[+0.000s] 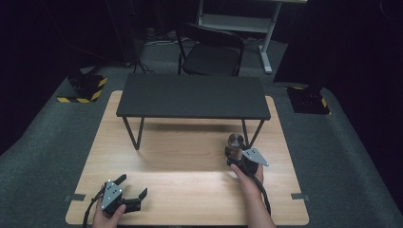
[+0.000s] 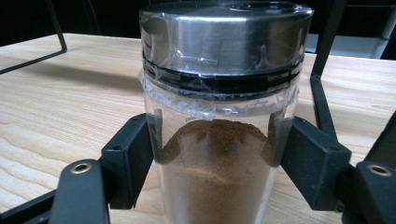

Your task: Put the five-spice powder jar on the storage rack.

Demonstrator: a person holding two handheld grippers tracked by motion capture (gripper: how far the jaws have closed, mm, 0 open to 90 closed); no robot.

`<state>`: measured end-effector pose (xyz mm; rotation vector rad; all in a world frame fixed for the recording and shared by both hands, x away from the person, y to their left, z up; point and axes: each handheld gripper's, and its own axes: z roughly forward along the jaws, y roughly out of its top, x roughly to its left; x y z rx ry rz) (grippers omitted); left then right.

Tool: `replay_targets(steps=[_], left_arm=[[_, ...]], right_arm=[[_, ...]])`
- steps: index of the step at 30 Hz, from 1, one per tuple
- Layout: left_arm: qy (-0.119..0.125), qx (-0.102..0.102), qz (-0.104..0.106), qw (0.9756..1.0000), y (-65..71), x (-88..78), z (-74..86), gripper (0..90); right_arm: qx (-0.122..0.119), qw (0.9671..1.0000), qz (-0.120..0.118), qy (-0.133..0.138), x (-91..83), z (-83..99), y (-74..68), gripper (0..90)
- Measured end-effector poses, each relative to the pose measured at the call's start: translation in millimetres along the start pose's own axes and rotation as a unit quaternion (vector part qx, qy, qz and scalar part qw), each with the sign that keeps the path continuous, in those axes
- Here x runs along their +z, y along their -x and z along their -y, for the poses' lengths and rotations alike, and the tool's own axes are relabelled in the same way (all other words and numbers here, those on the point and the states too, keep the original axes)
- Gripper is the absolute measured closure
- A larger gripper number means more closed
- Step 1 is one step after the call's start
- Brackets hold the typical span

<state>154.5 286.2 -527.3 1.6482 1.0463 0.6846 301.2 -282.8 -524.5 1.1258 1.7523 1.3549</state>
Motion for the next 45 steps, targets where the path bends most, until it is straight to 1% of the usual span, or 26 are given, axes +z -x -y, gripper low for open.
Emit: replay_targets(steps=[6,9,17,25,28,30,31,32,33,34,35,40,41,42,44,45], left_arm=[[0.0,0.001,0.0,1.0,0.2,-0.2,0.1,0.7],[0.0,0.001,0.001,1.0,0.1,-0.2,-0.1,0.7],[0.0,0.0,0.001,1.0,-0.1,-0.4,0.1,0.7],[0.0,-0.001,0.001,1.0,-0.3,-0.4,0.1,0.7],[-0.001,-0.002,0.0,1.0,-0.1,-0.4,0.0,0.7],[-0.001,-0.001,0.002,1.0,-0.5,-0.4,0.0,0.7],[-0.001,-0.001,0.002,1.0,-0.5,-0.4,0.0,0.7],[-0.001,-0.001,0.002,1.0,-0.5,-0.4,0.0,0.7],[-0.001,-0.002,0.002,1.0,-0.6,-0.4,0.0,0.7],[-0.001,-0.002,0.002,1.0,-0.6,-0.4,-0.1,0.7],[-0.001,-0.002,0.002,1.0,-0.6,-0.4,-0.1,0.7],[-0.001,-0.002,0.002,1.0,-0.7,-0.5,-0.1,0.7],[-0.001,-0.002,0.002,1.0,-0.7,-0.5,-0.1,0.7],[-0.001,-0.002,0.002,1.0,-0.8,-0.5,-0.1,0.7],[-0.001,-0.002,0.003,1.0,-0.9,-0.5,-0.1,0.7],[-0.001,-0.002,0.003,1.0,-1.2,-0.5,-0.1,0.7]], right_arm=[[-0.009,1.0,-0.002,-0.002,-1.2,-1.4,1.1,30.6],[-0.01,0.9999,-0.004,-0.003,-2.1,-2.0,1.7,30.6],[-0.018,0.9998,-0.011,0.007,-8.5,-3.4,0.2,30.6],[-0.019,0.9991,-0.023,0.028,-29.8,-16.6,-7.6,30.6],[-0.019,0.9988,-0.027,0.036,-38.8,-24.3,-10.3,30.6],[-0.027,0.9982,-0.027,0.046,-47.3,-32.0,-13.5,30.7],[-0.027,0.9982,-0.027,0.046,-47.3,-32.0,-13.5,30.7],[-0.031,0.9981,-0.027,0.047,-50.7,-36.5,-14.6,30.6],[-0.03,0.998,-0.027,0.049,-53.4,-40.4,-15.4,30.6],[-0.026,0.998,-0.03,0.05,-57.7,-47.9,-15.2,30.6],[-0.026,0.998,-0.03,0.05,-57.7,-47.9,-15.2,30.6],[-0.019,0.9975,-0.033,0.059,-67.9,-72.1,-16.5,30.7],[-0.015,0.9975,-0.033,0.06,-71.0,-82.1,-17.0,30.6],[-0.015,0.9975,-0.033,0.06,-71.0,-82.1,-17.0,30.6],[-0.012,0.9975,-0.033,0.062,-73.7,-91.8,-17.5,30.6],[-0.017,0.9975,-0.026,0.064,-76.2,-101.9,-20.7,30.6]])
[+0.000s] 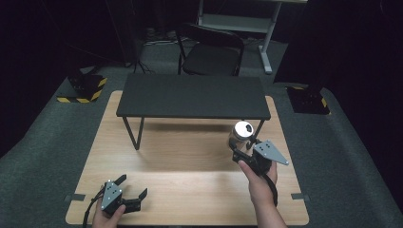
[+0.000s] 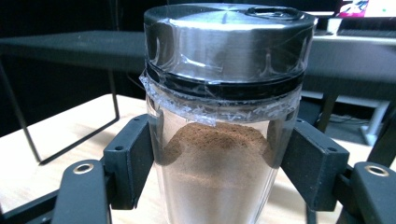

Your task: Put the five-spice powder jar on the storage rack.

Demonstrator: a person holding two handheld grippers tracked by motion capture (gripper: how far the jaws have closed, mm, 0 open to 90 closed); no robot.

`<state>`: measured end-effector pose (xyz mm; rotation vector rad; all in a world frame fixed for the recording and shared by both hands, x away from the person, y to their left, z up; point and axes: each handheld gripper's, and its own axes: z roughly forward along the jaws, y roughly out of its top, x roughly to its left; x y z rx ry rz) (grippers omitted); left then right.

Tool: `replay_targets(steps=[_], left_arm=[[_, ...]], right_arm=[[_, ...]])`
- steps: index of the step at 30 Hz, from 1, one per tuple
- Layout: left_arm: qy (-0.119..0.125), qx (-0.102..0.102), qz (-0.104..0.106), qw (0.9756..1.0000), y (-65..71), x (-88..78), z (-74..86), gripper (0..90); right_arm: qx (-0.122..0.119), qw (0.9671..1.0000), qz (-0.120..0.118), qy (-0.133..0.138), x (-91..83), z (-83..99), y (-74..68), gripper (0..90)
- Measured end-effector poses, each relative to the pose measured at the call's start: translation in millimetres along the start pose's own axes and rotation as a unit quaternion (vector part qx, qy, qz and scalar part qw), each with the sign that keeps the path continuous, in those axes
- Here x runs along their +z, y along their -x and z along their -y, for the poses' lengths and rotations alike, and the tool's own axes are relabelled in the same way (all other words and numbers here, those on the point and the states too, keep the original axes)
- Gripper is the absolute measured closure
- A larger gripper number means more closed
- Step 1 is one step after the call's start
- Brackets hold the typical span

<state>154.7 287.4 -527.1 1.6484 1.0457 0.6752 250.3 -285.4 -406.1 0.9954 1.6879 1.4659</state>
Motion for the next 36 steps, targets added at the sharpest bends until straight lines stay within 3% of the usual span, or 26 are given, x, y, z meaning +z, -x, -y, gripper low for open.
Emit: replay_targets(steps=[10,18,27,36], left_arm=[[0.0,0.0,0.0,1.0,-0.1,-0.1,0.1,0.7],[0.001,0.0,0.002,1.0,-0.6,-0.2,0.3,0.7],[0.002,-0.001,0.004,1.0,-2.1,-0.6,0.8,0.7],[0.003,-0.001,0.005,1.0,-2.7,-0.7,0.9,0.7]], right_arm=[[-0.011,0.9998,0.003,0.018,1.1,-46.4,-1.7,30.6],[-0.005,0.9999,0.003,0.016,25.5,-81.3,1.7,30.6],[-0.007,0.9998,0.02,0.004,62.0,-96.0,0.8,30.6],[0.001,0.9997,0.024,-0.002,92.9,-95.2,4.4,30.6]])
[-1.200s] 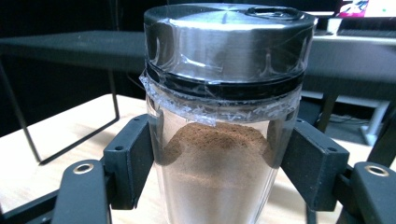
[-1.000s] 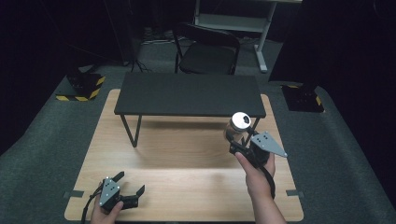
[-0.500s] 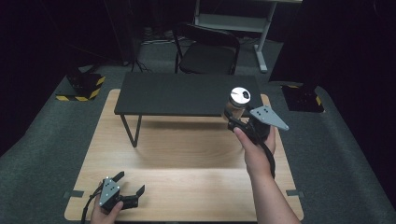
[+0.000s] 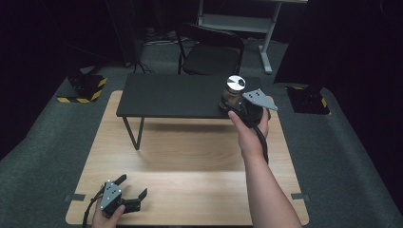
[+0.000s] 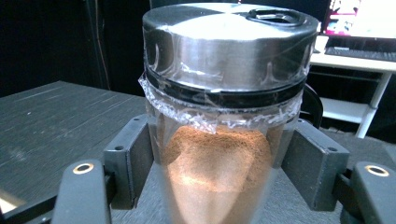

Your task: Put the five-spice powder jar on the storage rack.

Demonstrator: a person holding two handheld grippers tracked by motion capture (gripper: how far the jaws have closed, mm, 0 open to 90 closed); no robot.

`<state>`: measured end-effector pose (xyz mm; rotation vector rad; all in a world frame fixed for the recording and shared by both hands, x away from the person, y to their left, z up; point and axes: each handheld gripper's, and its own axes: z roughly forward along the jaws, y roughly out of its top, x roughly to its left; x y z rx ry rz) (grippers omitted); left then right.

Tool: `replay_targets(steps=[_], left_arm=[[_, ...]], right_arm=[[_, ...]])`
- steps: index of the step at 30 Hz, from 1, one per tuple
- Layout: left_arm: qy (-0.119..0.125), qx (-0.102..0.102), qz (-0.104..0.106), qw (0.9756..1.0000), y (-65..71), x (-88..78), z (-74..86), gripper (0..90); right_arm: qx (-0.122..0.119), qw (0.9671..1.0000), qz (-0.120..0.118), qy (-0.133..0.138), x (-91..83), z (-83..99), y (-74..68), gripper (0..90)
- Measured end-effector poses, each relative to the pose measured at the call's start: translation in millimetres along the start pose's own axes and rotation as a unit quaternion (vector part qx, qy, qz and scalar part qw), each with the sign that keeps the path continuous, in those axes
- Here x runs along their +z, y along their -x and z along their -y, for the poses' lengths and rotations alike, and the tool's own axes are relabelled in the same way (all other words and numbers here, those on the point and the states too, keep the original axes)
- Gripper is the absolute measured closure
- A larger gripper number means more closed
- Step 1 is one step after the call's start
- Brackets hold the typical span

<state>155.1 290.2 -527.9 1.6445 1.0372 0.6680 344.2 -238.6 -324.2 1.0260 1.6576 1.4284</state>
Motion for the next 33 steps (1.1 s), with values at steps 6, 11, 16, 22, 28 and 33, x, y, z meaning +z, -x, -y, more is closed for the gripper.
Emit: replay_targets(steps=[6,11,16,22,28,33], left_arm=[[0.001,-0.001,0.001,1.0,0.0,0.0,0.3,0.7],[0.001,-0.001,0.001,1.0,-0.2,0.1,0.4,0.7],[0.002,-0.001,0.001,1.0,-0.2,0.0,0.6,0.7],[0.001,-0.001,0.001,1.0,-0.2,0.0,0.5,0.7],[0.001,-0.001,0.0,1.0,0.1,0.0,0.5,0.7],[0.002,-0.001,0.0,1.0,0.2,0.0,0.6,0.7]], right_arm=[[-0.001,0.9999,0.003,-0.009,13.7,1.8,-1.9,30.6],[0.0,0.9999,0.004,-0.009,18.9,4.9,-2.2,30.6],[0.0,1.0,0.005,-0.007,22.8,8.7,-3.0,30.6],[0.002,1.0,0.005,0.0,22.8,12.3,-2.9,30.6],[0.006,1.0,0.005,0.003,23.2,14.1,-2.9,30.5],[0.005,1.0,0.003,0.002,22.7,13.6,-1.9,30.5]])
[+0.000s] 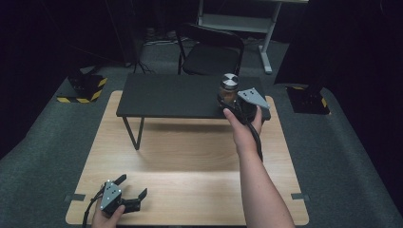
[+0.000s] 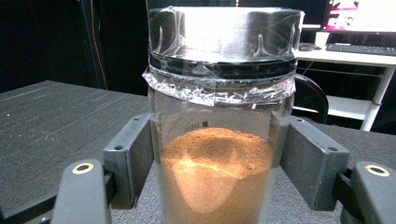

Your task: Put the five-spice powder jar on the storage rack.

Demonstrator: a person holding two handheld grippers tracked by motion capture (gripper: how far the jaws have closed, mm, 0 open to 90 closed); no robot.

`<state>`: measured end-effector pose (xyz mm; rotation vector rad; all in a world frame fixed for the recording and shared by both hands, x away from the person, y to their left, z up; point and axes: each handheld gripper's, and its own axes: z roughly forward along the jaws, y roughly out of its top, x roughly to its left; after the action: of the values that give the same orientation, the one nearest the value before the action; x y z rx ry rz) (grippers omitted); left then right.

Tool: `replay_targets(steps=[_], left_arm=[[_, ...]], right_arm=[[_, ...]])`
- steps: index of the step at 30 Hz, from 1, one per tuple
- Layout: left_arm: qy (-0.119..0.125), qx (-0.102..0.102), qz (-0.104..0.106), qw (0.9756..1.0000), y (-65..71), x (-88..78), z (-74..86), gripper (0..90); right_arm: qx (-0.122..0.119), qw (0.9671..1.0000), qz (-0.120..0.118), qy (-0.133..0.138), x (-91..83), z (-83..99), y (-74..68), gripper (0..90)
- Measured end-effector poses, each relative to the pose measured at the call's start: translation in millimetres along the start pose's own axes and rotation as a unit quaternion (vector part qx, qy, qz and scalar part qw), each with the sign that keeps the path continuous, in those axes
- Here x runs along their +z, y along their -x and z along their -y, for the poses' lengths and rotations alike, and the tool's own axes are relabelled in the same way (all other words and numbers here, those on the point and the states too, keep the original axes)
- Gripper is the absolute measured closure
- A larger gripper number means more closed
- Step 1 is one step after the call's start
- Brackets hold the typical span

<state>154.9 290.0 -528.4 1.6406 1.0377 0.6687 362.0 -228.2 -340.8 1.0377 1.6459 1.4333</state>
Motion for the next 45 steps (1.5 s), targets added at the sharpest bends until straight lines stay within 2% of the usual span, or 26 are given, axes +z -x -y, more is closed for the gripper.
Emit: replay_targets(steps=[3,6,10,11,17,24,26,29,35,38,41,43,44,45], left_arm=[[0.0,0.0,0.0,1.0,-0.1,0.0,-0.2,0.7],[-0.001,0.0,0.0,1.0,-0.1,0.0,-0.2,0.7],[0.0,-0.001,0.0,1.0,-0.2,0.2,-0.1,0.7],[-0.001,0.0,0.0,1.0,-0.5,0.3,-0.3,0.7],[-0.001,-0.002,0.0,1.0,-0.3,0.3,-0.2,0.7],[-0.001,-0.001,0.0,1.0,-0.3,0.4,-0.3,0.7],[-0.001,-0.001,0.0,1.0,-0.2,0.4,-0.4,0.7],[-0.001,0.0,0.0,1.0,-0.1,0.5,-0.5,0.7],[0.0,0.002,-0.002,1.0,0.5,0.3,-0.3,0.7],[0.0,0.002,-0.002,1.0,0.9,0.2,-0.1,0.7],[0.0,0.003,-0.002,1.0,1.1,0.1,0.0,0.7],[0.0,0.002,-0.002,1.0,1.3,0.1,0.1,0.7],[0.0,0.003,-0.002,1.0,1.3,0.1,0.2,0.7],[0.0,0.003,-0.002,1.0,1.3,0.1,0.2,0.7]], right_arm=[[0.009,1.0,-0.002,0.004,-0.3,1.0,0.3,28.5],[0.013,0.9997,-0.001,0.018,-1.2,3.6,-0.9,17.1],[0.012,0.9997,0.0,0.022,-2.8,4.0,-2.3,1.4],[0.015,0.9996,-0.01,0.023,-4.1,4.6,0.4,0.2],[0.002,0.9996,-0.016,0.024,-10.2,5.3,-1.2,0.2],[-0.017,0.9983,-0.038,0.041,-29.0,13.3,-1.6,0.2],[-0.018,0.9983,-0.038,0.041,-31.2,14.3,-2.2,0.2],[-0.026,0.9973,-0.051,0.045,-44.4,26.2,-1.1,0.2],[-0.024,0.9966,-0.062,0.049,-60.8,44.3,0.3,0.2],[-0.038,0.9961,-0.067,0.043,-69.9,55.8,-0.2,0.2],[-0.041,0.9959,-0.074,0.033,-82.1,71.5,-0.4,0.2],[-0.044,0.9957,-0.076,0.032,-85.0,75.7,0.0,0.2],[-0.04,0.9955,-0.081,0.029,-90.4,84.4,1.4,0.2],[-0.04,0.9955,-0.081,0.029,-90.4,84.4,1.4,0.2]])
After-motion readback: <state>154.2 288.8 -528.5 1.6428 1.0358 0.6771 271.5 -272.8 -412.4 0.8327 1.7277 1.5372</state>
